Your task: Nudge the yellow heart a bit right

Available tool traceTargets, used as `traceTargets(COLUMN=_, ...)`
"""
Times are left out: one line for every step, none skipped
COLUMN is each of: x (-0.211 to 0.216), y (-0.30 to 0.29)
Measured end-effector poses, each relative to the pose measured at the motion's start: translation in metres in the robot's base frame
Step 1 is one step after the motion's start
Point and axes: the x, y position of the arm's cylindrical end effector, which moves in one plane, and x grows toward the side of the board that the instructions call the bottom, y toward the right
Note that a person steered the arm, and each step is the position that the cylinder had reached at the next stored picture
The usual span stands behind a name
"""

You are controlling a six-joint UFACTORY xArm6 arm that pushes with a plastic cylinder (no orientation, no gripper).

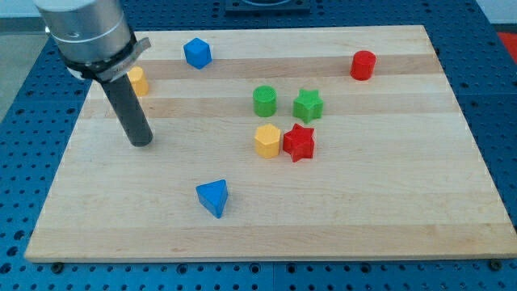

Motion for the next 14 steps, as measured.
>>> traceTargets(x=-0.002, y=-0.008)
traceTargets(x=-0.032, y=-0.008)
traceTargets(x=-0.032, y=-0.011)
traceTargets(x=-0.032, y=-0.014)
traceTargets(x=-0.048, y=-0.026)
traceTargets(x=-0.059, y=-0.028)
traceTargets(x=-0.083, y=-0.034)
traceTargets(x=-0.083, y=-0.062)
traceTargets(x=-0.103, y=-0.096)
traceTargets(x=-0.137, y=-0.093)
traceTargets(x=-0.157, y=-0.089)
traceTargets(x=-0.148, y=-0.082)
traceTargets(x=-0.136, y=-0.048)
traceTargets(x=-0.135, y=-0.008)
